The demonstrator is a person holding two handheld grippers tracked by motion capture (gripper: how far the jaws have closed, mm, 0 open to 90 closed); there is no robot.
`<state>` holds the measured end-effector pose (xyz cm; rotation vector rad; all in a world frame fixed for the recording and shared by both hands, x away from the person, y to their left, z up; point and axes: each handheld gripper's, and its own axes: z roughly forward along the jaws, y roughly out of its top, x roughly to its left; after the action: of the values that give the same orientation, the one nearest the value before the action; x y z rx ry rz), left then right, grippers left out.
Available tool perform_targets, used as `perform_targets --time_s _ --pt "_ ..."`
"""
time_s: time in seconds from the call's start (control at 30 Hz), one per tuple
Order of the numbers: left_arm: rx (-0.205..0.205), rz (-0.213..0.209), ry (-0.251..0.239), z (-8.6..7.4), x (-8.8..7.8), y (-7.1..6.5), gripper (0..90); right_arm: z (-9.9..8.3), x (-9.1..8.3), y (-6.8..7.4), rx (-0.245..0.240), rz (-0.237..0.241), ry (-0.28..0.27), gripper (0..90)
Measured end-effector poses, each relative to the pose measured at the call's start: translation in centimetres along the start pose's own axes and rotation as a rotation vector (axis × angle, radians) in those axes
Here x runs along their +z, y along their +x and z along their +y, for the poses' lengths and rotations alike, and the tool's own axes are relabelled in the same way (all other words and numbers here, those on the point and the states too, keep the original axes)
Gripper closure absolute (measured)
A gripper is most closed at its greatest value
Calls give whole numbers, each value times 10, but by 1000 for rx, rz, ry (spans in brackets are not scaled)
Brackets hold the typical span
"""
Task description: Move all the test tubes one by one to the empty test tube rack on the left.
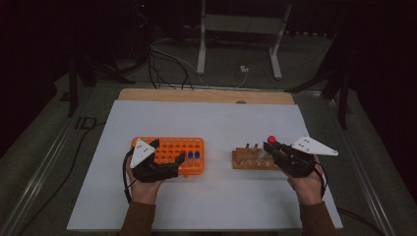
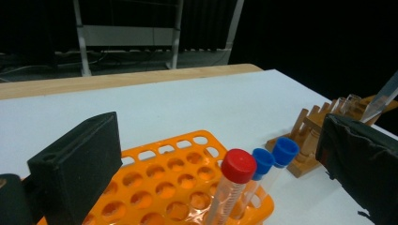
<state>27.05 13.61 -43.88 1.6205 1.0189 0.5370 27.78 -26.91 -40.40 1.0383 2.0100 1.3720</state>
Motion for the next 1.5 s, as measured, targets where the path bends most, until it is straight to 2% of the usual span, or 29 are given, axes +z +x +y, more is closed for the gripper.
perform_targets --time_s 0.37,0.43,0.53,0.8,1.23,1.5 --pt "68 -74 16 9 6 -27 12 0 14 23 -24 74 31 743" --pt "91 -83 23 9 8 -33 31 -1 17 27 -29 85 39 743" --pt "103 -106 28 10 10 -39 39 -1 19 31 -31 98 45 743" --pt "144 -144 51 10 19 -56 40 -1 22 38 -21 139 49 743" --pt "210 -199 103 1 35 -85 16 -2 28 47 -13 181 67 742" --pt "217 -248 139 -2 49 -100 20 -4 30 50 -2 193 79 742"
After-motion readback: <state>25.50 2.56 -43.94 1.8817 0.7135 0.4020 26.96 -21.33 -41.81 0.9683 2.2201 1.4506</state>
